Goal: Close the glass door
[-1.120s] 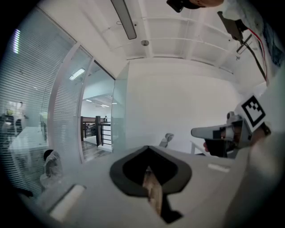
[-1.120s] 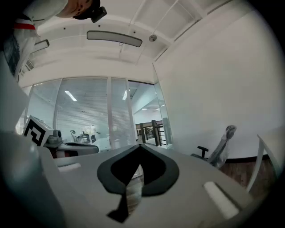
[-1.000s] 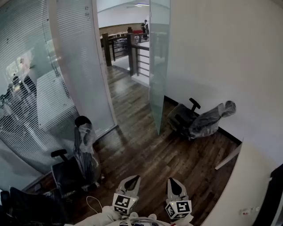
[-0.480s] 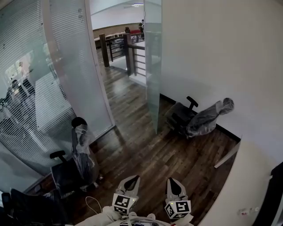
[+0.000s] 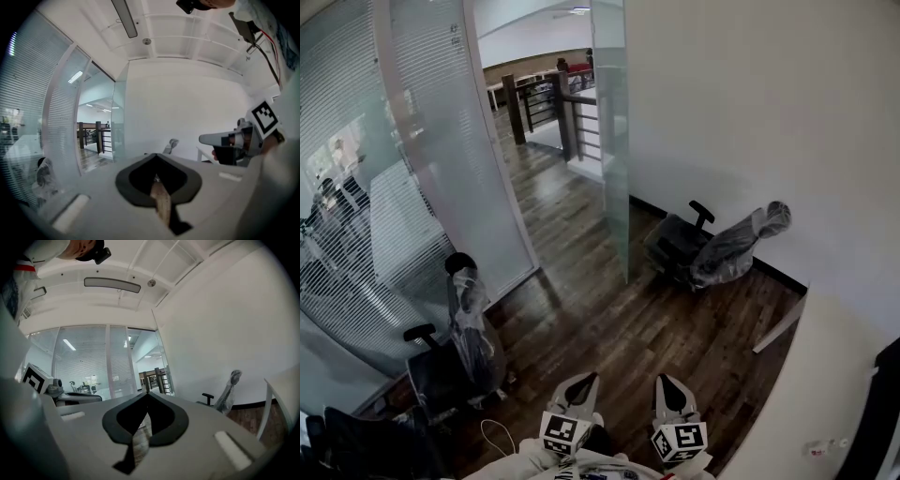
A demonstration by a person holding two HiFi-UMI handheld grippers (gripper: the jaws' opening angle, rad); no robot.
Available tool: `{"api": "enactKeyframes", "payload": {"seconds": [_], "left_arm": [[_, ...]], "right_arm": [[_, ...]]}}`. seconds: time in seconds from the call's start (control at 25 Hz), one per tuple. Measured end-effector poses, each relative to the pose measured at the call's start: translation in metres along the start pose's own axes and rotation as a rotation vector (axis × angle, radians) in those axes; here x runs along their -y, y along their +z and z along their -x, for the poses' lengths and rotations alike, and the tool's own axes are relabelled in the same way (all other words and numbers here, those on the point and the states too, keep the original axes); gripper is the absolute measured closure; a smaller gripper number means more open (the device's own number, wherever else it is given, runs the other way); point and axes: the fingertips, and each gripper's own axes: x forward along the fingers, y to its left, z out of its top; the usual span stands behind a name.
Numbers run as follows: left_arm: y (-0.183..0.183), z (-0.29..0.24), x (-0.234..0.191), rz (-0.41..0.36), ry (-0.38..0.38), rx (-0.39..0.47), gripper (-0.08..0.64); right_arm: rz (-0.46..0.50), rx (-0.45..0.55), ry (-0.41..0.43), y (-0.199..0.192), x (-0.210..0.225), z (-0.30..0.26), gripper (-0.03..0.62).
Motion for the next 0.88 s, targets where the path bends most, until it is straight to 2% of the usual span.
{"api": "enactKeyframes", "payload": {"seconds": [0.4,0.88], "left_arm": [[-0.005,-0.053,-0.032,0.007,0.003,-0.001,0.557],[-0.002,-0.128,-0.102,0.019,-0.023,-0.029,0.557]], "right_arm": [[0.003,-0.025,-0.01,-0.005,0.023,-0.049,0.588],[-0.006,-0.057,-0.017,-0.014,0.035,-0.154,0.588]]}}
